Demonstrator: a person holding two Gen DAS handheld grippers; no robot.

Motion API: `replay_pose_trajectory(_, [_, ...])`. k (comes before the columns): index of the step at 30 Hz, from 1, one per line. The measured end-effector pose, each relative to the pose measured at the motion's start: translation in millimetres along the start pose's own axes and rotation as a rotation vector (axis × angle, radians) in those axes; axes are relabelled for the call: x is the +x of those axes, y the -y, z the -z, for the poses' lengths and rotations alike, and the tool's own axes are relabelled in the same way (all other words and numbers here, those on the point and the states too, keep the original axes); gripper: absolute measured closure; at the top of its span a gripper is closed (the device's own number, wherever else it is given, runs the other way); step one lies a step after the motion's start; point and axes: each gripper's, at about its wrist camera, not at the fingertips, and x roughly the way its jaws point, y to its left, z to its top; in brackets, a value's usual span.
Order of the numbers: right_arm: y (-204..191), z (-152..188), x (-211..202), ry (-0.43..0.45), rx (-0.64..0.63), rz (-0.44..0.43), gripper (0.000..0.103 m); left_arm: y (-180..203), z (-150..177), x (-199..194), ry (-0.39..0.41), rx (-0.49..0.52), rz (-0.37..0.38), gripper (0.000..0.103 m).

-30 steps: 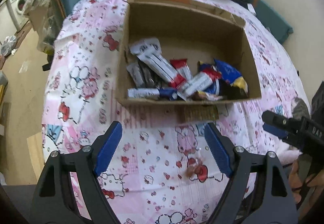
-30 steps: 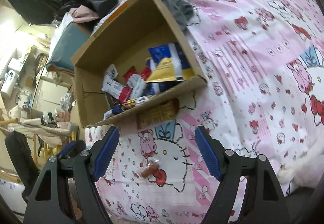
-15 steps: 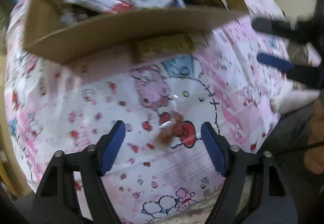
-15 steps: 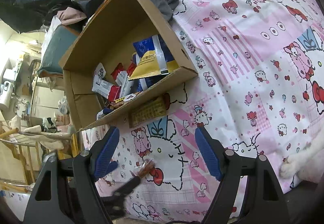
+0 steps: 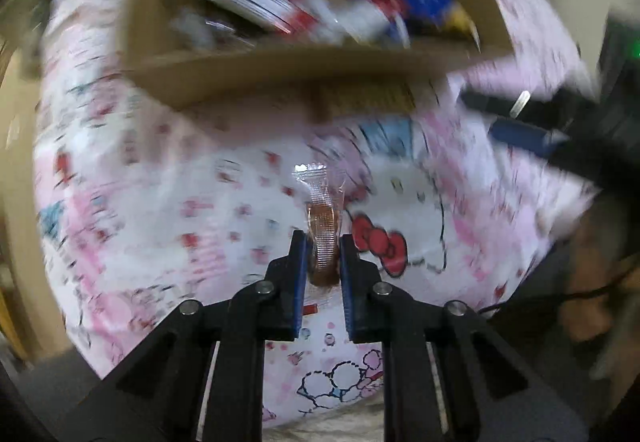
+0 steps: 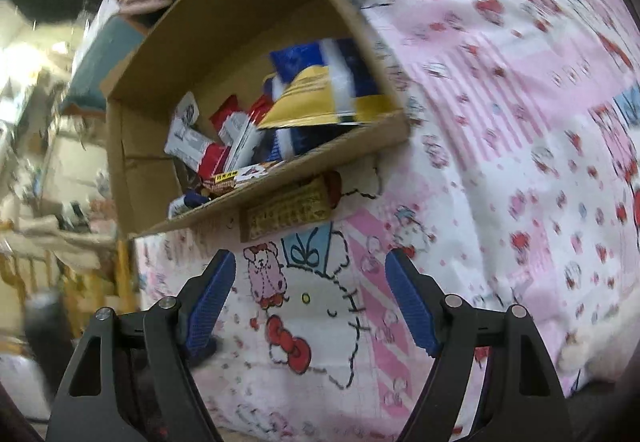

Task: Organize snacks
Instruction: 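Grasp a small brown candy with the left tool while the right tool grasps a checkered wafer bar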

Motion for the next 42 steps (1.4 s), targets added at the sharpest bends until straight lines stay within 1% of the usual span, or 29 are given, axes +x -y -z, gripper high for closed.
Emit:
replay_pose_trajectory(1, [-6,-1,6,0.001,-0.031,0.015,0.014,-9,1,-8,0.021,-0.040,0.002,0.090])
replay_pose_trajectory(3, [-20,-3,18,0.014,-0.115,0.043,0.012,-28,4,-23,0.069,-0.125,-0.008,0.090])
replay_pose_trajectory(5, [-31,-6,29,0.033,-0.169,0.072,0.007,-44,4,-31,0.094,-0.187,-0.015,0.090])
replay_pose_trajectory(6, [-35,-8,35,0.042,-0.188,0.087,0.005,-48,4,-33,0.099,-0.205,-0.009,0.090])
replay_pose_trajectory(8, [-41,-13,47,0.047,-0.218,0.116,0.005,-53,3,-34,0.111,-0.222,-0.014,0.090])
replay_pose_trajectory(12, [-50,-20,71,0.021,-0.273,0.140,0.005,-57,-1,-36,0.118,-0.246,-0.009,0.090])
replay_pose_trajectory(14, [-53,-20,78,0.026,-0.302,0.172,0.005,-58,-5,-35,0.122,-0.255,-0.005,0.090])
replay_pose_trajectory(15, [-54,-19,82,0.025,-0.320,0.180,0.008,-57,-6,-35,0.127,-0.259,-0.005,0.090])
replay_pose_trajectory(16, [-54,-18,85,0.013,-0.336,0.176,0.021,-57,-8,-35,0.129,-0.267,-0.001,0.090])
replay_pose_trajectory(17, [-55,-16,91,-0.014,-0.363,0.178,0.023,-58,-10,-33,0.126,-0.272,0.004,0.090])
replay_pose_trajectory(18, [-57,-13,91,-0.010,-0.396,0.196,0.029,-57,-11,-32,0.120,-0.275,0.011,0.090])
replay_pose_trajectory(19, [-59,-11,90,-0.009,-0.419,0.195,0.043,-57,-11,-30,0.116,-0.276,0.015,0.090])
replay_pose_trajectory(20, [-61,-9,88,-0.023,-0.430,0.157,0.049,-57,-12,-30,0.113,-0.278,0.020,0.090])
replay_pose_trajectory(21, [-61,-8,87,-0.037,-0.427,0.134,0.061,-57,-12,-30,0.115,-0.280,0.022,0.090])
replay_pose_trajectory(22, [-62,-5,85,-0.053,-0.424,0.115,0.075,-57,-12,-31,0.118,-0.283,0.022,0.090])
replay_pose_trajectory(23, [-62,-3,85,-0.067,-0.425,0.101,0.084,-57,-12,-32,0.121,-0.287,0.022,0.090])
replay_pose_trajectory(24, [-63,2,85,-0.083,-0.425,0.095,0.090,-58,-12,-33,0.124,-0.292,0.025,0.090])
replay_pose_trajectory(26, [-61,12,84,-0.122,-0.411,0.073,0.095,-60,-12,-34,0.127,-0.301,0.028,0.090])
replay_pose_trajectory(27, [-60,18,82,-0.141,-0.403,0.055,0.101,-62,-11,-35,0.126,-0.311,0.032,0.090])
replay_pose_trajectory(28, [-60,23,81,-0.158,-0.401,0.048,0.102,-64,-11,-36,0.127,-0.321,0.037,0.090])
replay_pose_trajectory(31, [-64,40,74,-0.197,-0.427,0.029,0.102,-73,-10,-41,0.138,-0.361,0.039,0.090])
replay_pose_trajectory(33, [-67,49,64,-0.175,-0.425,-0.004,0.101,-79,-9,-43,0.151,-0.383,0.024,0.090])
replay_pose_trajectory(34, [-68,47,59,-0.148,-0.411,-0.002,0.095,-81,-8,-45,0.158,-0.395,0.016,0.090])
replay_pose_trajectory(35, [-68,44,56,-0.128,-0.395,-0.005,0.092,-85,-7,-46,0.164,-0.411,0.009,0.090])
replay_pose_trajectory(36, [-68,42,55,-0.103,-0.383,-0.002,0.084,-87,-6,-46,0.166,-0.421,0.005,0.090])
replay_pose_trajectory(37, [-69,37,55,-0.079,-0.381,0.009,0.068,-89,-6,-47,0.168,-0.427,0.001,0.090])
replay_pose_trajectory(39, [-77,26,61,-0.047,-0.392,0.054,0.043,-94,-5,-49,0.181,-0.448,-0.010,0.090])
replay_pose_trajectory(41, [-94,18,68,-0.036,-0.439,0.076,0.043,-97,-6,-53,0.203,-0.459,-0.031,0.090])
replay_pose_trajectory(42, [-105,13,71,-0.039,-0.491,0.084,0.038,-100,-6,-55,0.211,-0.467,-0.035,0.090])
